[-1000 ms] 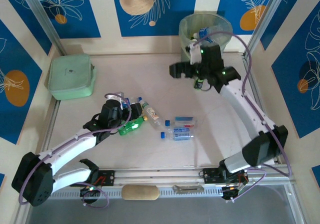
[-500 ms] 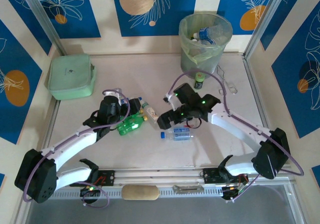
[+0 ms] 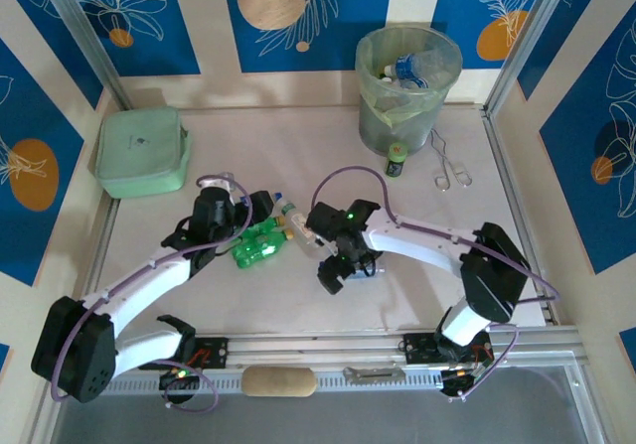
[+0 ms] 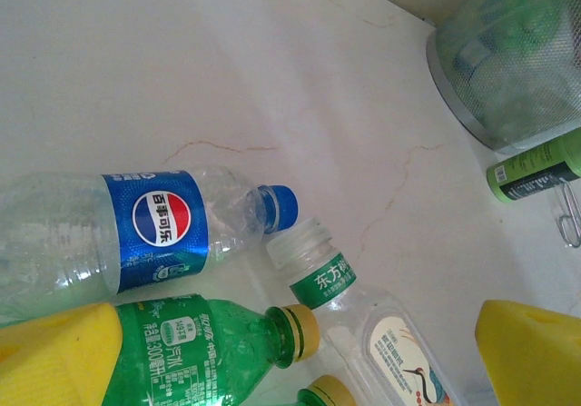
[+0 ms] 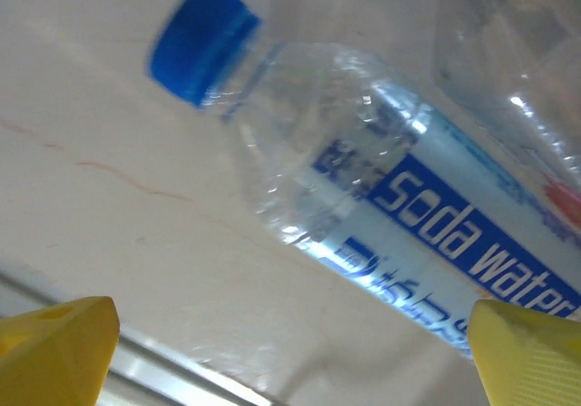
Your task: Put the plastic bottles in the bin
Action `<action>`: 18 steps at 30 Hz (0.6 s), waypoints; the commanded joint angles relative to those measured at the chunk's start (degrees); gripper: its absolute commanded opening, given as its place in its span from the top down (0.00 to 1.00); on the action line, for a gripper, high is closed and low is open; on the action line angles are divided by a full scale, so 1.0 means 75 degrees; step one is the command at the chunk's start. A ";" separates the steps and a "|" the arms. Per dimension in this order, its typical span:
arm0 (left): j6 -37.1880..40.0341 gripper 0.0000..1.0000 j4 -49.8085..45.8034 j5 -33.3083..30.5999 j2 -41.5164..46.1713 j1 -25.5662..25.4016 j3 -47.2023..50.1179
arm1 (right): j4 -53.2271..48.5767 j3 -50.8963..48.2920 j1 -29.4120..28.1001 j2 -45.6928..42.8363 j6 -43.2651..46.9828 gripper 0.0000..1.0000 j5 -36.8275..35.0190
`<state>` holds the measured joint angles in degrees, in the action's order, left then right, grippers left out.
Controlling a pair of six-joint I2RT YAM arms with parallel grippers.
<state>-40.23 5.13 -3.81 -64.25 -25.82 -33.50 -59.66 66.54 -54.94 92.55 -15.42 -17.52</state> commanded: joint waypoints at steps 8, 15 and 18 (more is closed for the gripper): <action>-0.0178 0.00 0.0207 0.0284 0.0149 0.0265 0.0057 | 0.0144 0.0058 -0.0136 0.0401 0.0520 0.01 -0.1637; -0.0179 0.00 0.0207 0.0385 0.0182 0.0326 0.0065 | 0.0847 -0.0088 -0.0073 0.0487 0.1050 0.01 -0.1331; -0.0191 0.00 0.0228 0.0391 0.0205 0.0332 0.0098 | 0.0995 -0.0214 -0.0036 0.0520 0.1078 0.01 -0.1111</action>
<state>-40.71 5.15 -1.91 -64.14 -24.10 -33.47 -53.69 66.11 -55.48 95.48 -8.93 -27.90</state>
